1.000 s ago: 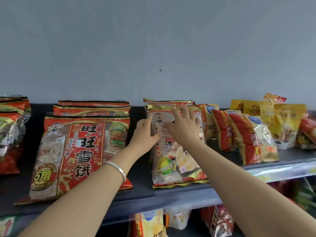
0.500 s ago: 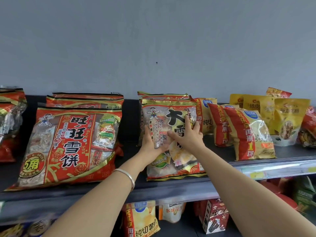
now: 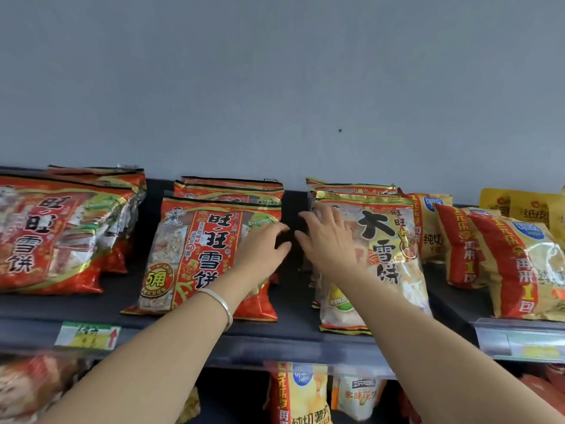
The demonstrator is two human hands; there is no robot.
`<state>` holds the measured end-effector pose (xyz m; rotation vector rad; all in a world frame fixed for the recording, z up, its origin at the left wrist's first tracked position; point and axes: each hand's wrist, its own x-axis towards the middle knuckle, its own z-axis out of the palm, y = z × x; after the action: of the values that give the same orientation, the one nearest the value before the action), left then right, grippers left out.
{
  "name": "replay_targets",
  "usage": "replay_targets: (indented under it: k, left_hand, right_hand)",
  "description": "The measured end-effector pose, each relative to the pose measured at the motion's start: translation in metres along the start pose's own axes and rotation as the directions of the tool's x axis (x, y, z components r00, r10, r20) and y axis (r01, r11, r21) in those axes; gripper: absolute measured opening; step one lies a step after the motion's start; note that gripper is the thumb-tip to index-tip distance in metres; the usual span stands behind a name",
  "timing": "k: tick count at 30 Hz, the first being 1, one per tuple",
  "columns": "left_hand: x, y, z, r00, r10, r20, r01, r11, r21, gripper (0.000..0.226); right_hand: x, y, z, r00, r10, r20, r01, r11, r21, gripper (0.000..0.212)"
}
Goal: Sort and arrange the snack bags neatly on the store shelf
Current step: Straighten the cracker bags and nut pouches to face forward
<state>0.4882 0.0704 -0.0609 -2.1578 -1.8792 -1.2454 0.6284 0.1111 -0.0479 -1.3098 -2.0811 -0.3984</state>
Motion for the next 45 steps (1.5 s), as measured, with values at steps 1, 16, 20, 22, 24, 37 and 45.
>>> replay_targets:
  k: [1,16,20,22,24,37,45]
  left_hand:
    - [-0.002,-0.010,-0.013,1.000,0.002,-0.022,0.000,0.999,0.050,0.041]
    - [-0.015,-0.237,-0.221,0.984,-0.039,-0.173,0.110,0.897,0.429,0.036]
    - [-0.009,-0.288,-0.252,0.985,-0.042,-0.166,0.113,0.888,0.445,0.039]
    - [-0.002,-0.306,-0.262,0.983,-0.044,-0.179,0.119,0.894,0.432,0.038]
    - [0.009,-0.318,-0.268,0.982,-0.042,-0.185,0.118,0.899,0.423,0.038]
    - [0.098,-0.363,-0.281,0.983,-0.018,-0.184,0.108,0.863,0.493,0.038]
    - [0.130,-0.383,-0.274,0.984,-0.177,-0.015,0.160,0.847,0.506,0.036]
  right_hand:
    - [0.004,-0.015,0.003,0.999,-0.037,0.001,0.037,0.999,0.011,0.047]
    - [0.098,-0.284,0.075,0.952,-0.305,0.016,0.303,0.950,0.077,0.043]
    - [0.123,-0.326,0.091,0.959,-0.281,0.029,0.279,0.958,0.068,0.042]
    - [0.135,-0.340,0.097,0.962,-0.270,0.038,0.266,0.961,0.077,0.041]
    - [0.148,-0.349,0.102,0.964,-0.264,0.040,0.261,0.962,0.080,0.041]
    - [0.256,-0.360,0.140,0.962,-0.265,0.062,0.259,0.961,0.094,0.038]
    - [0.294,-0.385,0.168,0.930,-0.280,0.236,0.305,0.949,-0.077,0.039]
